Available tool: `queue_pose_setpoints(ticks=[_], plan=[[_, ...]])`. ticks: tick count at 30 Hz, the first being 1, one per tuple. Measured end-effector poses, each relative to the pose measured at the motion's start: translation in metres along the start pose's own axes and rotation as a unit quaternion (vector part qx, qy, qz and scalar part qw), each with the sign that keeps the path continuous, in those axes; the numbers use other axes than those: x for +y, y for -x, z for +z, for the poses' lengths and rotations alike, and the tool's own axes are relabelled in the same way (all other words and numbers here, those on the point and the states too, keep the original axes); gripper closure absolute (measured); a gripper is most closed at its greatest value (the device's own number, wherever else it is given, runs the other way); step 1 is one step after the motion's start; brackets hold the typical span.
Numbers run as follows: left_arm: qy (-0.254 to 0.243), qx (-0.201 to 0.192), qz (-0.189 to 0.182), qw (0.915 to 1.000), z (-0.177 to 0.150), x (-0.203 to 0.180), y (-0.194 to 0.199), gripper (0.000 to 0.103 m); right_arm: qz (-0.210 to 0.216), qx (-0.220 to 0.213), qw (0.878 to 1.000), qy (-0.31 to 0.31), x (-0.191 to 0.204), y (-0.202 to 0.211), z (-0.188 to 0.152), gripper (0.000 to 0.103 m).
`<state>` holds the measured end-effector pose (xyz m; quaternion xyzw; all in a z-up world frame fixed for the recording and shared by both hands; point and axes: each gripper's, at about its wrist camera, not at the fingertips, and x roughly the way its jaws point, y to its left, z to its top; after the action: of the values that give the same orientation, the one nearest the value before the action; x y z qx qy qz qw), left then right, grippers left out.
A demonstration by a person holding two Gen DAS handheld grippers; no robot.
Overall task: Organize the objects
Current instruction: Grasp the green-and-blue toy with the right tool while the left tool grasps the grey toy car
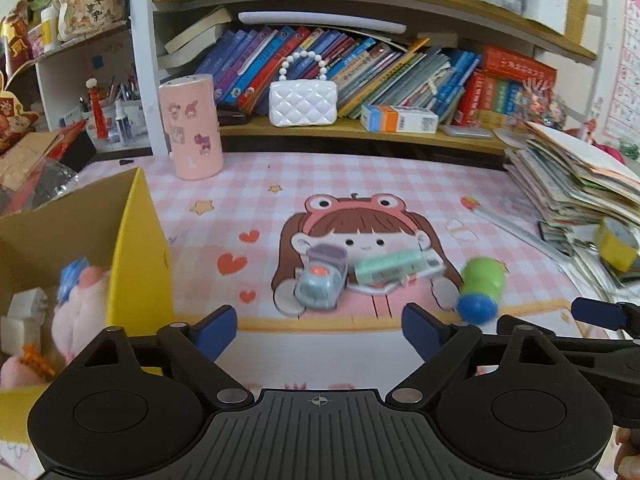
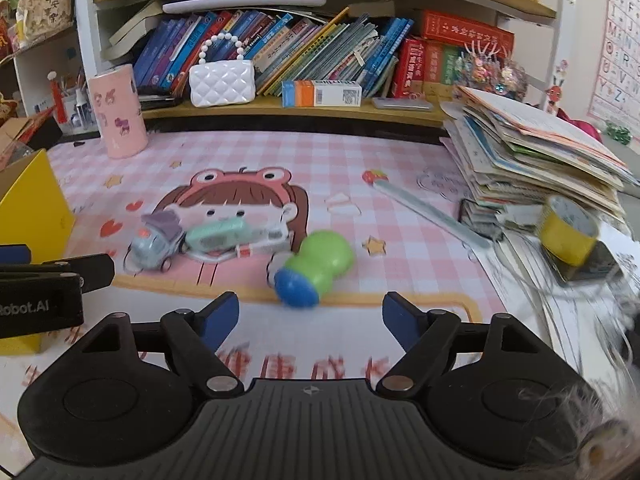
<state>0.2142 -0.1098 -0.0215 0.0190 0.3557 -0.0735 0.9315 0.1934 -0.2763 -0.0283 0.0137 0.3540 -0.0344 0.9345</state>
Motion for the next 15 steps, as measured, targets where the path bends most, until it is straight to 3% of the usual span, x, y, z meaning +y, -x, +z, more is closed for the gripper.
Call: queue_pose_setpoints(ticks=[7, 15], plan=[[0.024, 0.033, 0.023, 0.9989, 0.011, -0.003, -0.052, 0.025, 0.015, 0.023, 0.999, -0.030, -0.016, -0.046, 0.019, 0.040], [0.023, 0.062, 0.061, 0.9960, 0.014, -0.008, -0.104, 0.031, 0.031, 0.040, 0.998, -0.028, -0.019, -0.085, 0.025, 0.039]])
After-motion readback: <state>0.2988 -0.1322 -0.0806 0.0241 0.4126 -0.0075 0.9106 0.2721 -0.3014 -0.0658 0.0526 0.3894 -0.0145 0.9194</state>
